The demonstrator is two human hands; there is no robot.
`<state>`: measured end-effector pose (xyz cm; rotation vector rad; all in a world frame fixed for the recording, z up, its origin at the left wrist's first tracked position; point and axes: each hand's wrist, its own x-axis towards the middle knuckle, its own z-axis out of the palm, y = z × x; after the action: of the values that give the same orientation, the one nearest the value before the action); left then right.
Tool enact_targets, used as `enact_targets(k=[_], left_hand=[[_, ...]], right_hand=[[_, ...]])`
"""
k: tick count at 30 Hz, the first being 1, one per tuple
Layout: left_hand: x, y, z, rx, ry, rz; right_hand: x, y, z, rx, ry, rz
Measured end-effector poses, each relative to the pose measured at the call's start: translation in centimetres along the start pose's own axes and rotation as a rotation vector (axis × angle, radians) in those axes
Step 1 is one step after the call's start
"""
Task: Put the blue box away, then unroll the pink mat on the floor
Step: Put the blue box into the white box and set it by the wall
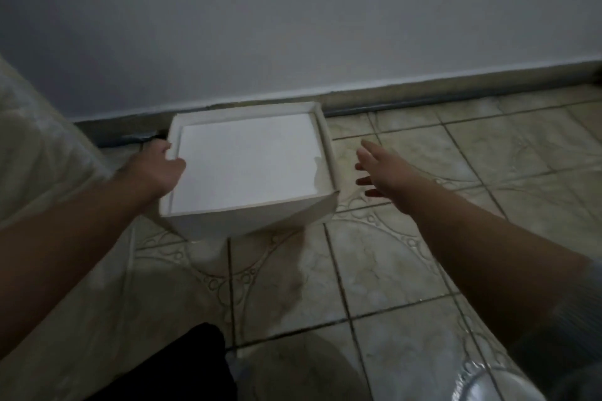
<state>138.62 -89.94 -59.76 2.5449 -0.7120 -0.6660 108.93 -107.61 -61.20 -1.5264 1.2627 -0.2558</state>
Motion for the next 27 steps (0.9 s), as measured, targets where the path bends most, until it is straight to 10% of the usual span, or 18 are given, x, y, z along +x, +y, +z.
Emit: enact_targets(k=[7, 17, 27], left_hand=[[-11.0, 14.0, 6.2, 0.110, -0.243, 0.415], [-37.4, 33.6, 22.5, 0.453, -0.860, 1.100], [-57.4, 31.1, 39.4, 0.559, -1.350, 1.260]], right_hand=[[-10.8, 5.5, -10.6, -0.026, 0.210, -0.036], [-42.2, 25.3, -20.8, 0.163, 0.920, 0.241], [-59.7, 41.0, -17.2, 0.216, 1.391, 0.766]])
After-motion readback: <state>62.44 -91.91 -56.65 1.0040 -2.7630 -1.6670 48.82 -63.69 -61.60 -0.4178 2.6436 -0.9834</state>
